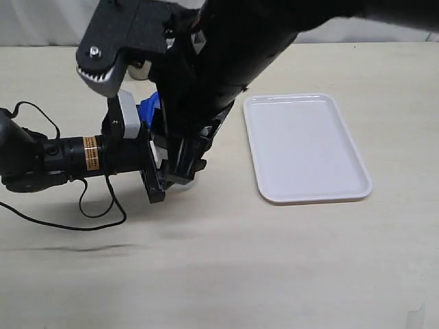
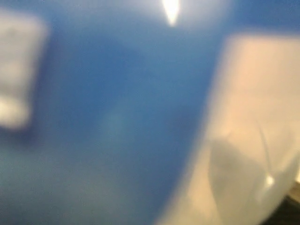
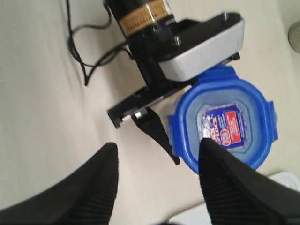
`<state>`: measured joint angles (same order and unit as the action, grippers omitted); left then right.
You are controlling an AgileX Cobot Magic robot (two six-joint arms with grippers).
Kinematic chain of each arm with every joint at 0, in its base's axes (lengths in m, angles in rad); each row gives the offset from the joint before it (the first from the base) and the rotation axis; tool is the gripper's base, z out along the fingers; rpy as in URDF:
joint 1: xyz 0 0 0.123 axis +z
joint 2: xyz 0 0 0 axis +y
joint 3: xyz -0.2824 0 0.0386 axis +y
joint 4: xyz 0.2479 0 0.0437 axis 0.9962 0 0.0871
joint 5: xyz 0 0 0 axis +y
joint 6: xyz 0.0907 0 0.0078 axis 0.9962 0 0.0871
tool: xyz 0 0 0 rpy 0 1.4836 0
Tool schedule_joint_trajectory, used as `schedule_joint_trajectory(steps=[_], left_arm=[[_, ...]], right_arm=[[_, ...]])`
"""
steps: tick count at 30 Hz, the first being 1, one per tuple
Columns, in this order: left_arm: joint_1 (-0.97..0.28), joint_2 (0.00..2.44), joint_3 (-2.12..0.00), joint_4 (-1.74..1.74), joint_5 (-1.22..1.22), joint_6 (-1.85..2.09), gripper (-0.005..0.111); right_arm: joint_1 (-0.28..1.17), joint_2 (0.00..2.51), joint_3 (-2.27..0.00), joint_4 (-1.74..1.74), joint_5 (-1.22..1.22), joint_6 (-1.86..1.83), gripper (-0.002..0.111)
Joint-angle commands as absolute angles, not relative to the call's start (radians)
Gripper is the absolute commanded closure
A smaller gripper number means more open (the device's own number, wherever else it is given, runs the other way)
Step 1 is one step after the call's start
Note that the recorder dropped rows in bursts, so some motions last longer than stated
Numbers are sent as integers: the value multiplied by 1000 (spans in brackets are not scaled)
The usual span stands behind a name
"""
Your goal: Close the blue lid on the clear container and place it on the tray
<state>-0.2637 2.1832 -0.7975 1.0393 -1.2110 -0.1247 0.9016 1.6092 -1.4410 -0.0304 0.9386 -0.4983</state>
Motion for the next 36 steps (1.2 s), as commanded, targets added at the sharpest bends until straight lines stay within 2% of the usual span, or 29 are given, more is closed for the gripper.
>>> schedule_joint_trajectory(steps=[1,5,7,15,31,36], left_arm=[[-268,2175,-792,1046,-1221,75,107],[-268,2175,-792,1052,-1221,266,107],[-268,2175,-792,1067,-1221,317,107],[-268,2175,-792,1088,-1221,318,107],[-268,2175,-792,1110,-1221,307,107],[-268,2175,-792,1110,-1221,284,107]], right_arm=[[807,1561,-1441,150,943,-568,58],[671,1592,-1441,310,939,-686,58],[653,1633,-1441,303,925,-732,58],[653,1789,-1557,278,1012,-800,59],[653,1876,-1557,271,1078,-763,60],[653,1909,-1557,271,1093,-750,70]])
